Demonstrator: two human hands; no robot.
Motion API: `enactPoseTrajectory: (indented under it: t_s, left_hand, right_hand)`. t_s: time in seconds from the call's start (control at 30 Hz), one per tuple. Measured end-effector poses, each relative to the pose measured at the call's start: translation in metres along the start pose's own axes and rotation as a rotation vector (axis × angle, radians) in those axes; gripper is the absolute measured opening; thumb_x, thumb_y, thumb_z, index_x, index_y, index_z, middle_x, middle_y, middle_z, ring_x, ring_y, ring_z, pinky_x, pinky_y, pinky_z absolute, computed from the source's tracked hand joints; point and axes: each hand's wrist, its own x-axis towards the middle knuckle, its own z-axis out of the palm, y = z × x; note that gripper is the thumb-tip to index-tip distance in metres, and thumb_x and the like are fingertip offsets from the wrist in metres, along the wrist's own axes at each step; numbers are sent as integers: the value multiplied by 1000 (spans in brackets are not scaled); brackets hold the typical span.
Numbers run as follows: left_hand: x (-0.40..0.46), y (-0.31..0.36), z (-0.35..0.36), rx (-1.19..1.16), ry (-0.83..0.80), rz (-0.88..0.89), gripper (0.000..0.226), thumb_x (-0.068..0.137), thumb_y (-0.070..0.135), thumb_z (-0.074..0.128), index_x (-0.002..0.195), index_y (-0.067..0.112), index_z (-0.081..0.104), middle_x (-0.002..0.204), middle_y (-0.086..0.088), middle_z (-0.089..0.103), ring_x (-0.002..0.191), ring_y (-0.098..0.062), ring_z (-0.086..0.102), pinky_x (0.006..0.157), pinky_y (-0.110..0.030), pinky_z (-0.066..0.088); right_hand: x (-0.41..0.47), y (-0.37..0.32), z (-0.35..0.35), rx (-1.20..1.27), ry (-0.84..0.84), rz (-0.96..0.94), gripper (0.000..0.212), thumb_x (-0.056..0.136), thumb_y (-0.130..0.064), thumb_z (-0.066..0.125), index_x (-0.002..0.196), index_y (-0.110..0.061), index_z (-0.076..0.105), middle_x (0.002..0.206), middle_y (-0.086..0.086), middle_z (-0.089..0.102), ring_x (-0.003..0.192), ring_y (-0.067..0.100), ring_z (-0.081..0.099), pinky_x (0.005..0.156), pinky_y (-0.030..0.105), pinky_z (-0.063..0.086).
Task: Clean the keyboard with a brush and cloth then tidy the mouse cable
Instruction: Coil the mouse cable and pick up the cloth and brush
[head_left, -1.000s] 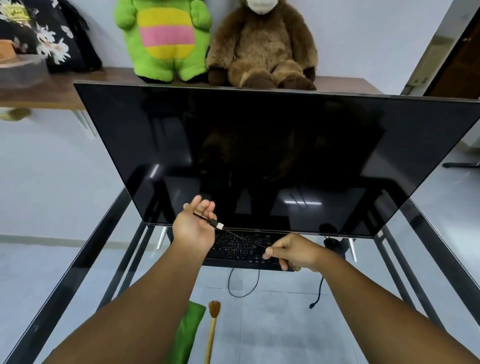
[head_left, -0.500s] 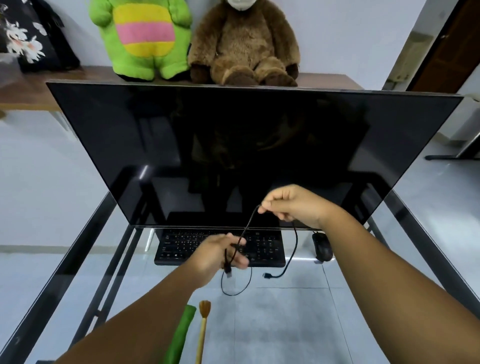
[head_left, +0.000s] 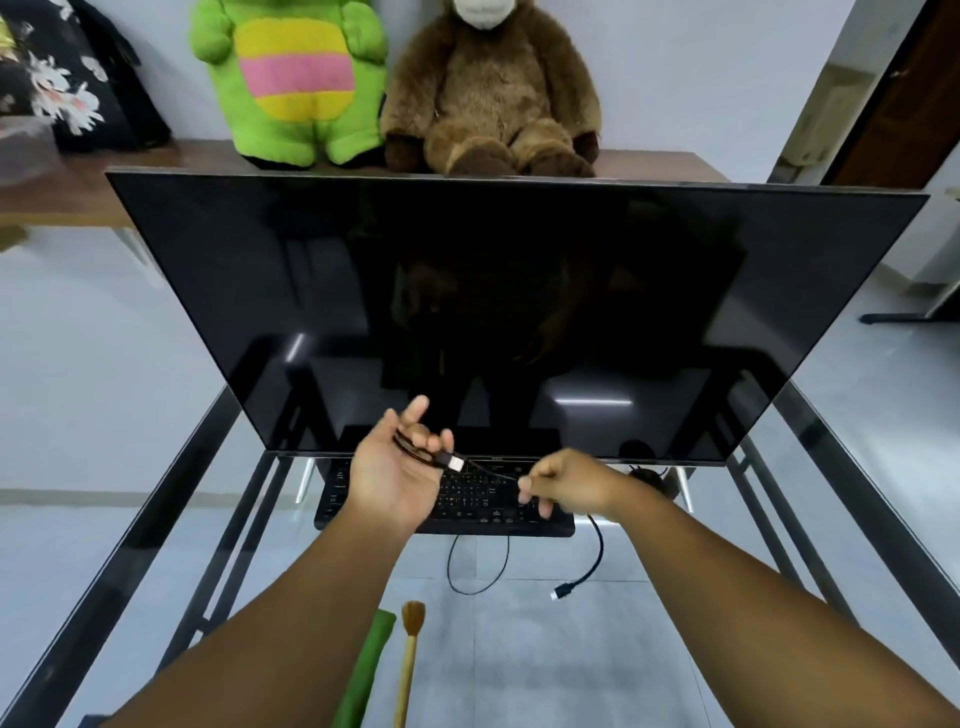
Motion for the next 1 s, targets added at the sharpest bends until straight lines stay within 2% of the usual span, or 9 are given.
enactPoseTrajectory:
  t_s: [0.13,0.27,0.37,0.47,0.53,0.6,0.73,0.87,1.0]
  left_hand:
    - [18,12,-10,-88,265,174,39,106,28,32,122,3,56,73,-7,62,71,-22,64,80,-33,51]
    - [28,15,-19,166,377,295,38,106,24,29,137,7,44,84,-8,70,87,-20,70,87,-28,46]
    - [31,16,-26,544,367,303,35,103,20,30,133,12,47,84,-5,71,90,-18,70,74,-24,41]
    - [34,11,-36,880,283,236,30,103,19,31,123,12,52,79,-7,72,80,-16,70,92,-31,33]
    - [36,1,-42,1006,167,148,29,103,18,33,119,9,56,73,-8,73,76,-19,70,98,-39,40]
    - [34,-11,-44,1096,39,58,29,102,20,37,116,8,60,70,-9,73,72,-21,66,95,-38,44]
    - [15,-34,-33,1126,-199,-143,62,104,46,25,99,4,69,53,-12,60,60,-25,57,62,-31,43]
    - [-3,-44,-19,978,-393,-316,83,93,68,16,78,4,66,44,-6,33,45,-18,39,70,-34,42]
    - [-11,-43,-1,736,-485,-361,64,91,61,38,61,6,54,37,0,24,37,-15,28,63,-32,44]
  right_hand:
    - [-5,-4,5,-6,-217,25,25,99,-29,51,95,-18,74,65,0,65,43,11,35,45,21,33]
    - [-14,-21,-3,-51,-329,-7,22,97,-28,54,99,-18,73,59,-2,58,52,15,38,52,23,33]
    - [-26,-36,-20,-68,-330,-60,19,97,-25,56,100,-17,73,60,-3,57,57,12,46,56,20,36]
    - [-37,-46,-41,-6,-367,-129,18,97,-21,57,103,-14,72,62,-1,53,56,5,48,56,18,38]
    - [-41,-52,-52,41,-369,-186,16,95,-21,59,102,-13,72,63,1,52,59,7,47,60,23,37]
    - [-44,-61,-61,74,-334,-235,15,94,-19,60,101,-13,72,60,-1,50,58,7,45,62,24,37]
    - [-42,-82,-70,296,-125,-366,19,99,-14,52,96,-8,69,57,2,43,54,10,38,57,19,38]
    - [-24,-86,-62,368,117,-374,29,103,-25,44,92,-8,65,56,0,41,53,11,34,55,20,34]
    - [4,-68,-47,294,417,-228,28,100,-30,48,88,-13,67,59,-8,47,55,7,42,60,23,36]
